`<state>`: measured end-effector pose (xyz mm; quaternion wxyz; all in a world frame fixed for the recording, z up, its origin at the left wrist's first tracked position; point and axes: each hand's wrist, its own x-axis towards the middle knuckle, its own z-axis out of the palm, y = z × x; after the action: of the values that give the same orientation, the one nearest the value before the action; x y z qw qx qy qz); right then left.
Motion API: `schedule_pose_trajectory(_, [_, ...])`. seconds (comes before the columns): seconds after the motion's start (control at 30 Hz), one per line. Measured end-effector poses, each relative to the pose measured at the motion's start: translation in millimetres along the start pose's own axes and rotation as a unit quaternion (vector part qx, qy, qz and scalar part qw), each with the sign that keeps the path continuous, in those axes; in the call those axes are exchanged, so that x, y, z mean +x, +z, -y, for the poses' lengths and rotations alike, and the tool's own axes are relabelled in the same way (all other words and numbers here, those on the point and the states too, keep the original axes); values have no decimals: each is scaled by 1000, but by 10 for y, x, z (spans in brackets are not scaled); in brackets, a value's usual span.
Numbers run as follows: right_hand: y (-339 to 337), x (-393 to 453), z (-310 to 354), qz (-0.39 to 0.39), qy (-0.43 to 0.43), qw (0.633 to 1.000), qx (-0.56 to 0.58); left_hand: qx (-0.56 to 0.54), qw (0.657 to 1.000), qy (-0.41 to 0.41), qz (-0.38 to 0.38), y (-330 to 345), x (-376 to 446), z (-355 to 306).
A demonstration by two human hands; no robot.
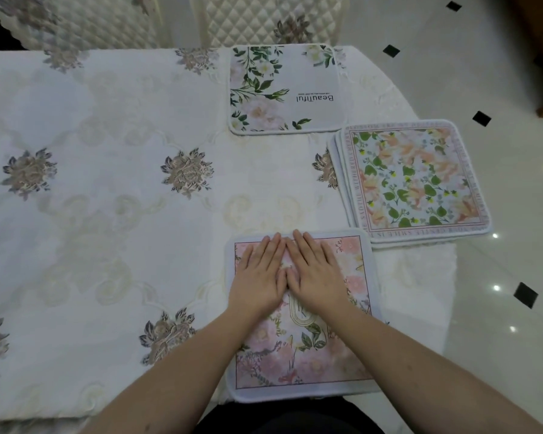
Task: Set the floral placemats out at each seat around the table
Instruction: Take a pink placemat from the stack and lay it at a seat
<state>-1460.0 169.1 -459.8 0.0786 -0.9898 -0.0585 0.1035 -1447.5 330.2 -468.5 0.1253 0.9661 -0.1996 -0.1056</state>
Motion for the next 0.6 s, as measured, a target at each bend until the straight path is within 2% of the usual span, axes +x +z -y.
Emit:
schedule_pose_trajectory(0.2, [6, -11, -23, 2, -7, 1000, 10, 5, 1000, 3, -1, -23, 25, 111])
schedule_pose_trajectory(0.4, [21, -5, -36, -7, -9, 1000, 10, 20, 999, -27, -9, -87, 25, 278])
schedule_pose_trajectory(0.6, [-52, -24, -420, -9, 43, 999, 12, 28, 999, -33, -8, -74, 22, 277])
